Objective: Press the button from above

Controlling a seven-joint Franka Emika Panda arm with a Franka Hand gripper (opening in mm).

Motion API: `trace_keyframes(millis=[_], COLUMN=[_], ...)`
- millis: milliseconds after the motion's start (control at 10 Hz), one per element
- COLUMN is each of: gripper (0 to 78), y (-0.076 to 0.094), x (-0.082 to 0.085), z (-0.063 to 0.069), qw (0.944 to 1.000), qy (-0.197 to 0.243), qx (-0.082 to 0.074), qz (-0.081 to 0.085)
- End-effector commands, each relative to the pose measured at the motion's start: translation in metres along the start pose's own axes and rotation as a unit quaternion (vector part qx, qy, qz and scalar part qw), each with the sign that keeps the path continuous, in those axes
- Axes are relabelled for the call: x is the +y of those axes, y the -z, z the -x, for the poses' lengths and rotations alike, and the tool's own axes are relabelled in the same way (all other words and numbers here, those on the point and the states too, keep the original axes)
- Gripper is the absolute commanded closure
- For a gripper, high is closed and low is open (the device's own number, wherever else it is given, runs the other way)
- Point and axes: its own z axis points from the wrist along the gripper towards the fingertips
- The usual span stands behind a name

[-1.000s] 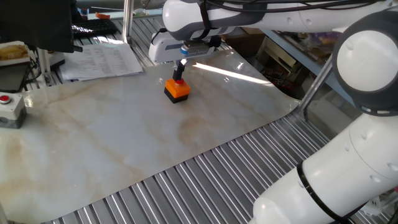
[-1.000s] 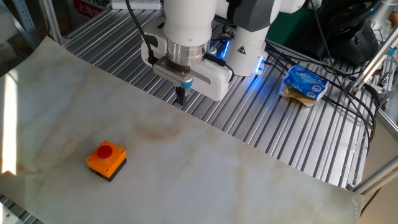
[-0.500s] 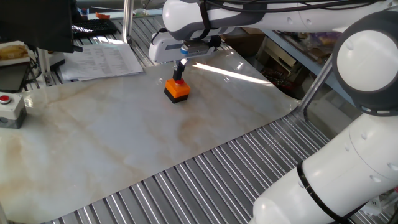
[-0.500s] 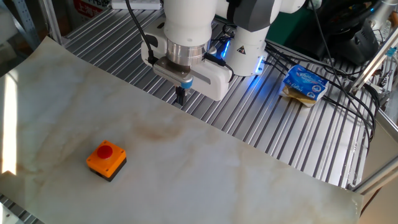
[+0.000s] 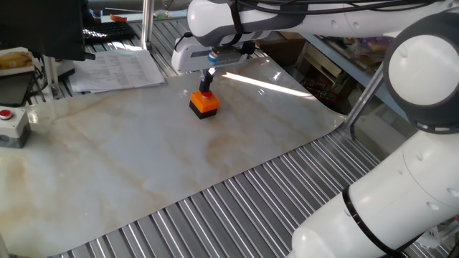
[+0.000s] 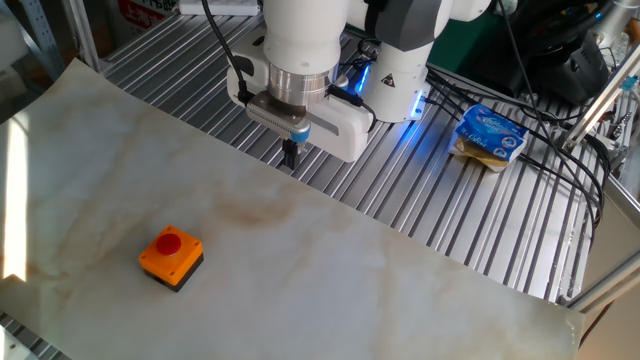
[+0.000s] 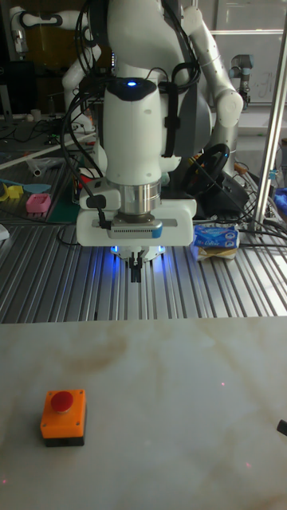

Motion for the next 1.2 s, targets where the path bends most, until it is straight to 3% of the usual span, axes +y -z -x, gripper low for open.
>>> trace_keyframes(millis=[100, 1200], gripper=[77.6, 77.6], y=[0.0, 0.0022], x=[0.0, -0.0012], z=[0.0, 0.0046], qw=[1.0, 1.0], qy=[0.0, -0.002], qx=[0.0, 0.0], qz=[-0.003, -0.002])
